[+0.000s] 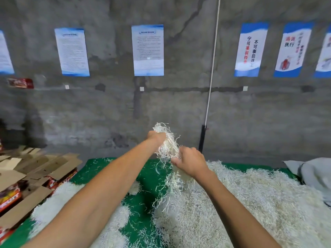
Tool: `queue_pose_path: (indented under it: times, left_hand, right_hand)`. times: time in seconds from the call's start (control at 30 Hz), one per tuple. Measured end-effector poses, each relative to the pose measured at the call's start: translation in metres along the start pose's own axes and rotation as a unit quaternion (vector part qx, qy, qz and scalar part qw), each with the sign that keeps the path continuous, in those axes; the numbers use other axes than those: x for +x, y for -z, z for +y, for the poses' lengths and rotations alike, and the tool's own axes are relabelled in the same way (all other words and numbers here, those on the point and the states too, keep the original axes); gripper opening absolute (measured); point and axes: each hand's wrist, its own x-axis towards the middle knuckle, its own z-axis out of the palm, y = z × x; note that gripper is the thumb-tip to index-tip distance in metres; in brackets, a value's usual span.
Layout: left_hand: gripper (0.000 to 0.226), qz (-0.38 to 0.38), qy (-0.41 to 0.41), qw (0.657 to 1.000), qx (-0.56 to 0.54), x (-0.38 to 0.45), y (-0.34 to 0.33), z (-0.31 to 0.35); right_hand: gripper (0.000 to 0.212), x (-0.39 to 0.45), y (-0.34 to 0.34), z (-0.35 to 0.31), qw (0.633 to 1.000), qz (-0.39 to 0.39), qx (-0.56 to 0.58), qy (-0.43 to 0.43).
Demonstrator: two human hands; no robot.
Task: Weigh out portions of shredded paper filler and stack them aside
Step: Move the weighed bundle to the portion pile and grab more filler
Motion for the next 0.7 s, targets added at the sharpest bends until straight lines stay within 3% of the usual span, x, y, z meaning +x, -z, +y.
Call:
queue_pose_path:
  times: [0.07, 0.13, 0.27, 0.37, 0.43, 0.5, 0.6, 0.7]
  left_hand:
    - [0.036, -0.032, 0.038, 0.992, -0.116, 0.005, 0.011, 0.000]
    - [0.036, -0.012, 0.047, 0.980, -0.191, 0.009, 0.024, 0.002]
    - [0.051, -0.077, 0.065, 0.942, -0.319, 0.010, 0.031, 0.000]
    - [0.067, -0.077, 0.072, 0.978, -0.178, 0.011, 0.020, -0.006]
    - [0.070, -0.056, 0.074, 0.982, -0.167, 0.013, 0.010, -0.011]
    - [0.075, -0.042, 0.070, 0.983, -0.164, 0.010, 0.008, -0.016]
    - [0.075, -0.042, 0.088, 0.979, -0.179, 0.009, 0.009, -0.027]
    - [0.073, -0.042, 0.099, 0.979, -0.173, 0.006, 0.006, -0.032]
  right_hand:
    - [0.031, -0.009, -0.004, 0.012, 0.999, -0.040, 0.000, -0.005]
    - [0.028, -0.025, -0.016, 0.028, 0.995, -0.070, 0.048, -0.054]
    - [0.025, -0.045, -0.037, 0.054, 0.967, -0.007, 0.173, -0.189]
    - [0.022, -0.037, -0.029, 0.054, 0.909, 0.061, 0.336, -0.240]
    - [0.017, -0.027, -0.014, 0.052, 0.879, 0.131, 0.384, -0.250]
    - [0.018, -0.019, -0.002, 0.052, 0.862, 0.143, 0.420, -0.243]
    - [0.060, -0.020, 0.001, 0.053, 0.891, 0.046, 0.386, -0.234]
    - [0.059, -0.029, -0.008, 0.040, 0.933, 0.000, 0.278, -0.229]
